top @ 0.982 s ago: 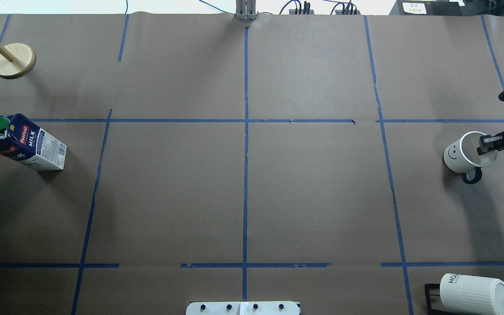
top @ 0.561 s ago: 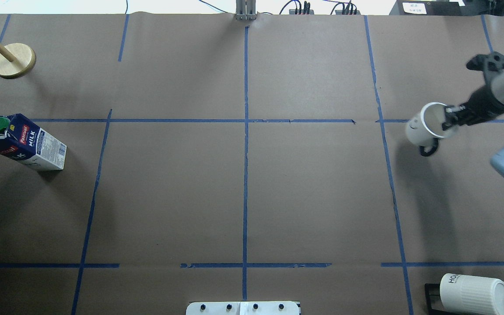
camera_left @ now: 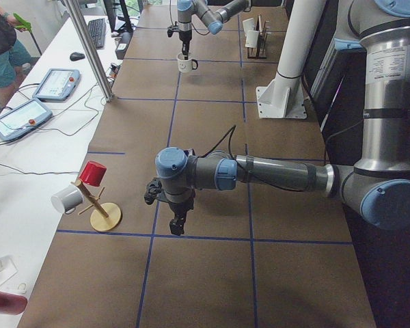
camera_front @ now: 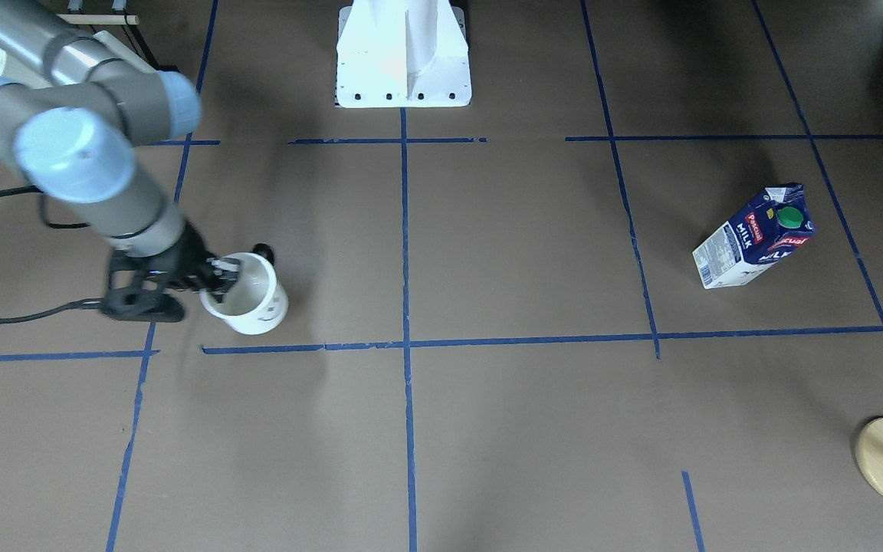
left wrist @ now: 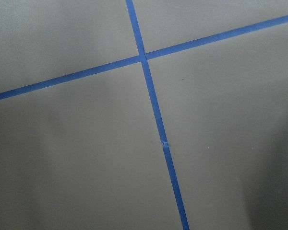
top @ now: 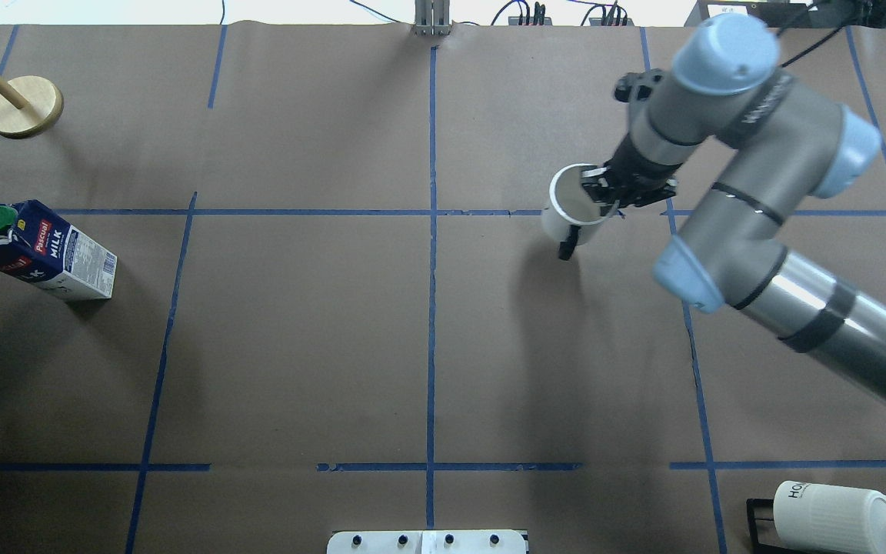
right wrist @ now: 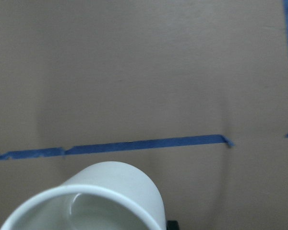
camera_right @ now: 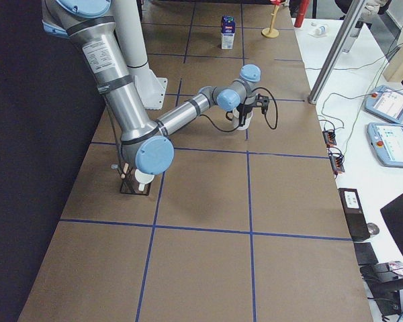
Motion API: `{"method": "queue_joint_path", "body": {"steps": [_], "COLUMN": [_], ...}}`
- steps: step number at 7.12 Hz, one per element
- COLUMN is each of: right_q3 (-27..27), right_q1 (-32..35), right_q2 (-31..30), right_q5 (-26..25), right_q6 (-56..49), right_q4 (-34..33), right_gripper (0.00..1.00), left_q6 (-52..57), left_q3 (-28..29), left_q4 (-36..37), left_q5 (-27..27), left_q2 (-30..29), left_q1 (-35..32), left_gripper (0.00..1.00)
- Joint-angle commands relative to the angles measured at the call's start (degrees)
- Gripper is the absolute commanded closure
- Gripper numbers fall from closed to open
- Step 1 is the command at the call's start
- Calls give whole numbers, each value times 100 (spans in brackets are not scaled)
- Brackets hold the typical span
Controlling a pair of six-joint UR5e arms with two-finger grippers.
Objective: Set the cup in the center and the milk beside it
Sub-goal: 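Carry the white mug with the right gripper to the table center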
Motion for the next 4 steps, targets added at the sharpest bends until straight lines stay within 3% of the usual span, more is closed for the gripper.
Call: {"method": "queue_joint_path", "body": {"steps": [1, 4], "right_q3": [-766, -964], "right_q1": [-570, -1063], "right_q2": [1116, 1280], "right_q5": [-454, -885], "right_q6": [445, 799], "right_q4": [-122, -78], "right_gripper": [100, 98], "left_q6": [0, 0], "left_q3": [2, 2], "left_q4": [-1, -1], "left_q5": [0, 0], "left_q2": [0, 0], "left_q1": [0, 87], "left_gripper": [0, 0]}}
